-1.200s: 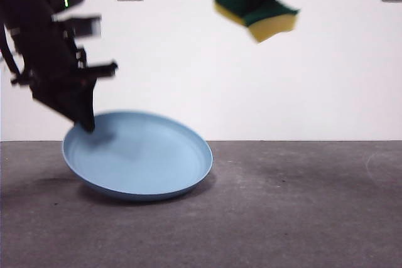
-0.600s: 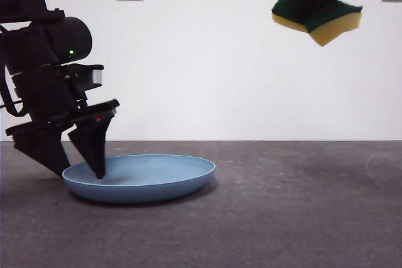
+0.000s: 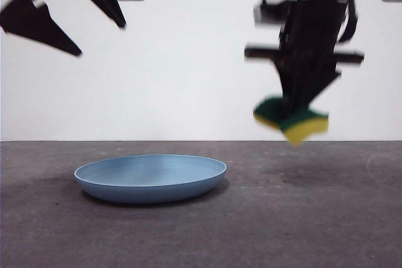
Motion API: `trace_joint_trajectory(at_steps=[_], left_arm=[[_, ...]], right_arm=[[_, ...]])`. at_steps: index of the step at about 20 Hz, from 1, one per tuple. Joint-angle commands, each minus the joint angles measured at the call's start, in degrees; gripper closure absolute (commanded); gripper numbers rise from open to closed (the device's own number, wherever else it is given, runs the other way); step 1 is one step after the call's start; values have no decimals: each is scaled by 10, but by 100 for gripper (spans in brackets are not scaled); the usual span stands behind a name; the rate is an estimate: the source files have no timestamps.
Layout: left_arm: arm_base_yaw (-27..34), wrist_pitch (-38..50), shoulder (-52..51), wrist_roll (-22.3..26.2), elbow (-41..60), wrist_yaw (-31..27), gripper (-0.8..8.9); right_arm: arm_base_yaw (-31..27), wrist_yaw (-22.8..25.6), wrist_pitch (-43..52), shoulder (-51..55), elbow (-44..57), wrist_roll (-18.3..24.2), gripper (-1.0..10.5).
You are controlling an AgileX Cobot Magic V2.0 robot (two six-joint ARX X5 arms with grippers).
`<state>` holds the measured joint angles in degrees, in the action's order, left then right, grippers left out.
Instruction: Pick up the plate,pick up the cloth,clean the plate with the cloth
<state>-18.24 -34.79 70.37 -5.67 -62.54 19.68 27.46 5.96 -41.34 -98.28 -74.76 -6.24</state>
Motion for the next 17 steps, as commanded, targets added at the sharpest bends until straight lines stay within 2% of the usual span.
trace_joint_trajectory(at_steps=[1,3,5,6,8,9,10,17], left_arm=[[-2,-19,-28,-3,2,-1,342],[-2,-29,-46,-3,2,-1,342],[-2,-33,-50,-3,2,-1,342],[-2,-35,-50,-2,2,-2,342],[-2,-35,-50,-1,2,-3,343],[-2,-34,-50,-1,2,-7,343],[-2,-34,-50,-1,2,-12,343],[-2,-34,-50,6,2,-41,343]], right_arm=[[-1,-15,2,-54,3,-8,959],[-1,-59,2,-91,3,-8,939],[-1,-76,1,-106,3,-8,915],[0,-76,1,-106,3,-8,813],[0,-75,1,-103,3,-8,475],[0,-75,1,-102,3,-8,347],[-2,-75,1,-101,3,-8,299],[-5,-73,-3,-92,3,-8,288]])
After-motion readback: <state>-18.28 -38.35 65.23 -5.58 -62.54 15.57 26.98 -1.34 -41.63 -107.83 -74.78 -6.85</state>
